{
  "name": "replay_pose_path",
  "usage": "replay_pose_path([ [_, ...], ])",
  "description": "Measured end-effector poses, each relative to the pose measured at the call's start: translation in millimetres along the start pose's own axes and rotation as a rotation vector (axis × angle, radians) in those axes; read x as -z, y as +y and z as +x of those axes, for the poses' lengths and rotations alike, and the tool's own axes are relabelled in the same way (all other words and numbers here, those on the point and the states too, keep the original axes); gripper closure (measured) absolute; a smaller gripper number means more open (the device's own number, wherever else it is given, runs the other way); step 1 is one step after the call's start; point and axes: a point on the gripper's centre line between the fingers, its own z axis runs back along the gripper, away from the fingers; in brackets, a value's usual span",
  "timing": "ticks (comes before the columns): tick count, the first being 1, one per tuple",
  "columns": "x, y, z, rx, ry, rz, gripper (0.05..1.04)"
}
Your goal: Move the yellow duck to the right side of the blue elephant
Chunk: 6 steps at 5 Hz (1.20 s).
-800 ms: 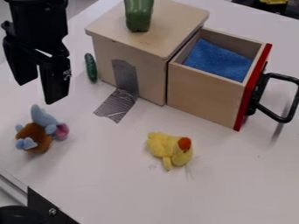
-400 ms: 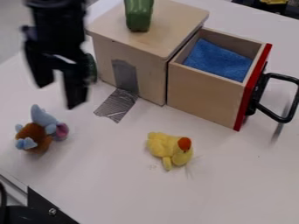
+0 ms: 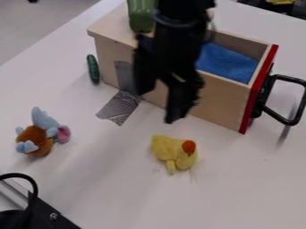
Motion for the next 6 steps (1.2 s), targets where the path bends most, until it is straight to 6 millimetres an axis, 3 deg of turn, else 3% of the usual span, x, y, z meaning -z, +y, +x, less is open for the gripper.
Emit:
replay_pose_path([
  [1, 1.5, -41.0, 33.1, 0.021, 0.005, 0.025, 0.085],
  [3, 37.5, -28.2, 33.5, -0.024, 0.070, 0.067, 0.085],
  [6, 93.4, -5.5, 11.1, -0.063, 0.220, 0.053, 0.093],
])
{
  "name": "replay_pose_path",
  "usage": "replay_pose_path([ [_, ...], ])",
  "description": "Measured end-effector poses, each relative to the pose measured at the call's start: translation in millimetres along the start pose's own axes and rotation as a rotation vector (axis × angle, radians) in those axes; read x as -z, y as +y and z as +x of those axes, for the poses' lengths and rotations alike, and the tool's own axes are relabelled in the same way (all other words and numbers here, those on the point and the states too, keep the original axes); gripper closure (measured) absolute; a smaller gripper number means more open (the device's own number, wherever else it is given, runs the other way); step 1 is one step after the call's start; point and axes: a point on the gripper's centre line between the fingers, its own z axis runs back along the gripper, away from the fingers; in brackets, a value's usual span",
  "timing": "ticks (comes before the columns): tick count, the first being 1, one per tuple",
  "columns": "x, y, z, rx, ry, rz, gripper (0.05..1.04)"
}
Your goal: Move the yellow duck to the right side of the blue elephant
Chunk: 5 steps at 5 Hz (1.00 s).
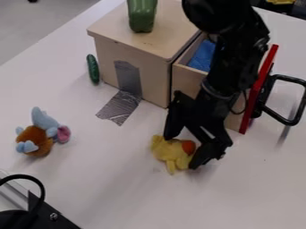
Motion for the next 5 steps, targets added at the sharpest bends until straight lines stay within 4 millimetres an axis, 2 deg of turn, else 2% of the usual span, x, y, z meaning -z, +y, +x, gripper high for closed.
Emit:
replay_pose_path([
  [1, 7.1, -3.3, -9.2, 0.018, 0.033, -0.008, 0.155],
  [2, 8.8, -7.2, -13.3, 0.041, 0.040, -0.009, 0.429],
  [3, -12.6, -6.5, -17.5, 0.041, -0.018, -0.021, 0.632],
  [4, -54.4, -0.4, -27.1, 0.021, -0.134, -0.038, 0.695],
  [5, -71.0, 17.2, -44.7, -0.026, -0.186, -0.032, 0.703],
])
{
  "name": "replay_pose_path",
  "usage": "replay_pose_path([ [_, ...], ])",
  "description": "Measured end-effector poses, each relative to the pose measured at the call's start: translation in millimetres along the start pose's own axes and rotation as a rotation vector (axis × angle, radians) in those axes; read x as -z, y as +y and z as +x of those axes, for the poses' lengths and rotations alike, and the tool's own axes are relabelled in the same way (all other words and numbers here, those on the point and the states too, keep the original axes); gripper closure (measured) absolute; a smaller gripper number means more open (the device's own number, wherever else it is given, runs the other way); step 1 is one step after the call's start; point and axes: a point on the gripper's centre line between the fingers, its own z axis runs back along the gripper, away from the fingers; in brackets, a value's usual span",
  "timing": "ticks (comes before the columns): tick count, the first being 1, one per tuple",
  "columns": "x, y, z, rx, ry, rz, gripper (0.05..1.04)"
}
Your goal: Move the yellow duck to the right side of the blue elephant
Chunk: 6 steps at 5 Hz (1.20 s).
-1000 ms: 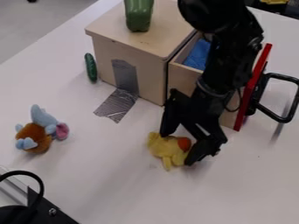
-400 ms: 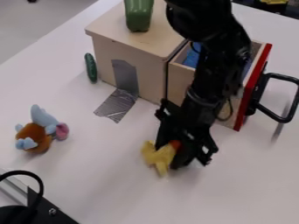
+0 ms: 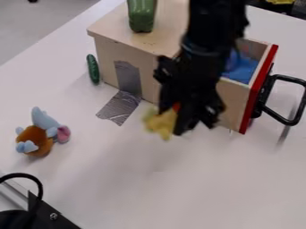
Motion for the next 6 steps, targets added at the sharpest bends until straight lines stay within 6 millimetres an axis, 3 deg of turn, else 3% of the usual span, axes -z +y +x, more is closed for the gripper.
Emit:
replay_pose_path([
  [1, 12.4, 21.4, -29.2, -0.064, 0.037, -0.004, 0.703],
  [2, 37.9, 40.0, -53.6, -0.120, 0.061, -0.005, 0.705],
  [3, 60.0, 55.1, -70.1, -0.171, 0.031, -0.017, 0.706],
  [4, 69.6, 59.9, -70.4, -0.171, -0.025, -0.019, 0.706],
  [5, 79.7, 57.1, -70.6, -0.147, -0.031, -0.023, 0.633],
  [6, 80.7, 57.3, -70.1, -0.136, -0.038, -0.019, 0.305],
])
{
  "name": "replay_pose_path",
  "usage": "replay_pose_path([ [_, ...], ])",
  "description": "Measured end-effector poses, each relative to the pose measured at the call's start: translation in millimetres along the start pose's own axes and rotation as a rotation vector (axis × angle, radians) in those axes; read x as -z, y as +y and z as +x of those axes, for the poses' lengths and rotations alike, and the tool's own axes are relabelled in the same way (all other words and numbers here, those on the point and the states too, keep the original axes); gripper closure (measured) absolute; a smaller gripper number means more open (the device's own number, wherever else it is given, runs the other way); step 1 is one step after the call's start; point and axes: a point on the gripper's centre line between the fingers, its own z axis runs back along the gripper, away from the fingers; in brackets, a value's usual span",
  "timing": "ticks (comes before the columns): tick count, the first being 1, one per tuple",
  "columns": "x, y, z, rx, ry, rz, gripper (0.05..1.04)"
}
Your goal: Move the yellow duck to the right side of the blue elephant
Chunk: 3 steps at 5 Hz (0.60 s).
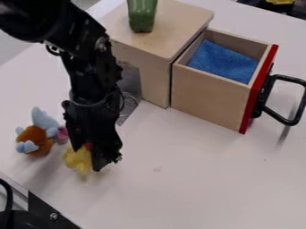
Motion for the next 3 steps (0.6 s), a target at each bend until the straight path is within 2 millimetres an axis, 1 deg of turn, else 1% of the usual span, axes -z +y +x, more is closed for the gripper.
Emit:
replay_pose_path([
  [1, -14.0, -0.2, -0.8, 0.015, -0.024, 0.020, 0.087],
  [2, -40.2, -2.5, -3.1, 0.021, -0.101, 0.014, 0.083],
  [3, -61.1, -6.1, -4.5, 0.047, -0.154, -0.003, 0.083],
])
